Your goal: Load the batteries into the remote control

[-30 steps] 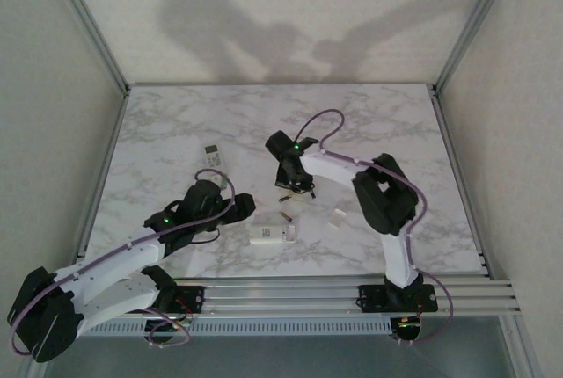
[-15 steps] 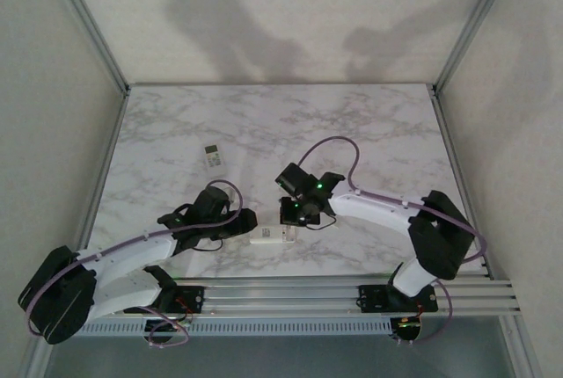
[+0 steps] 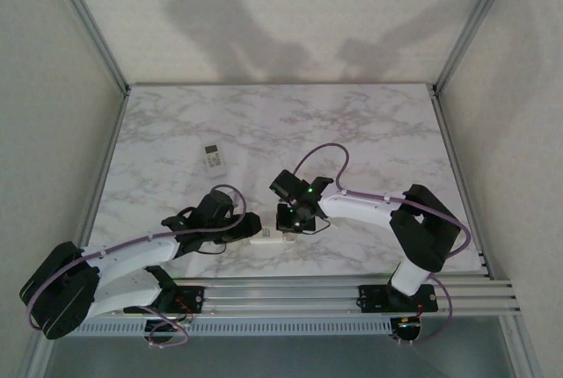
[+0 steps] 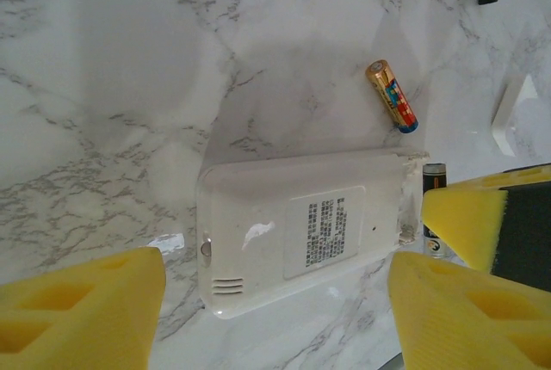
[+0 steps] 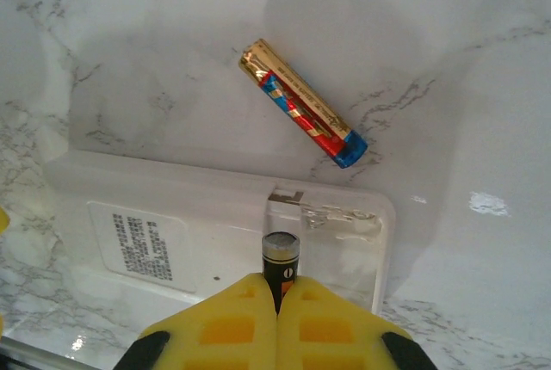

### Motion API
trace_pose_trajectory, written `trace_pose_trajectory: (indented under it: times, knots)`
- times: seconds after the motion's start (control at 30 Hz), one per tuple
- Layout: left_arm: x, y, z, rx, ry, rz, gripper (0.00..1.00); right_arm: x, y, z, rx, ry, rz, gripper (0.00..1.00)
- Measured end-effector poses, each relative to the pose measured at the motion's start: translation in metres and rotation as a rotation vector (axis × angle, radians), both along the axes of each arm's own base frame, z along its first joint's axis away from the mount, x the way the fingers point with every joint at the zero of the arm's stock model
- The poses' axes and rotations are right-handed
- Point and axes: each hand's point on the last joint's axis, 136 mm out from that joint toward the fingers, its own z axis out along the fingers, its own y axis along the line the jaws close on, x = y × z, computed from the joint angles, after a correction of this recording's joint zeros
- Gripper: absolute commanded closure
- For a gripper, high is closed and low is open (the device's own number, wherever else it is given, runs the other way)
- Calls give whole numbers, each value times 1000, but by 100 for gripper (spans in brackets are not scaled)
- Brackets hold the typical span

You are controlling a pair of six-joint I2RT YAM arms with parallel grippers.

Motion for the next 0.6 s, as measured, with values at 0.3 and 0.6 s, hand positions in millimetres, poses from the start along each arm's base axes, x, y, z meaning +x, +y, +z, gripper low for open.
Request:
trace_pose_trajectory:
  times: [0.3,0.6]
  knots:
    - [1,-3,2,-10,-8,0,31,-4,-3,-5,-7,9,2,82]
    - [0,-4,1,-8,-6,0,31,-4,-3,-5,-9,7,4,79]
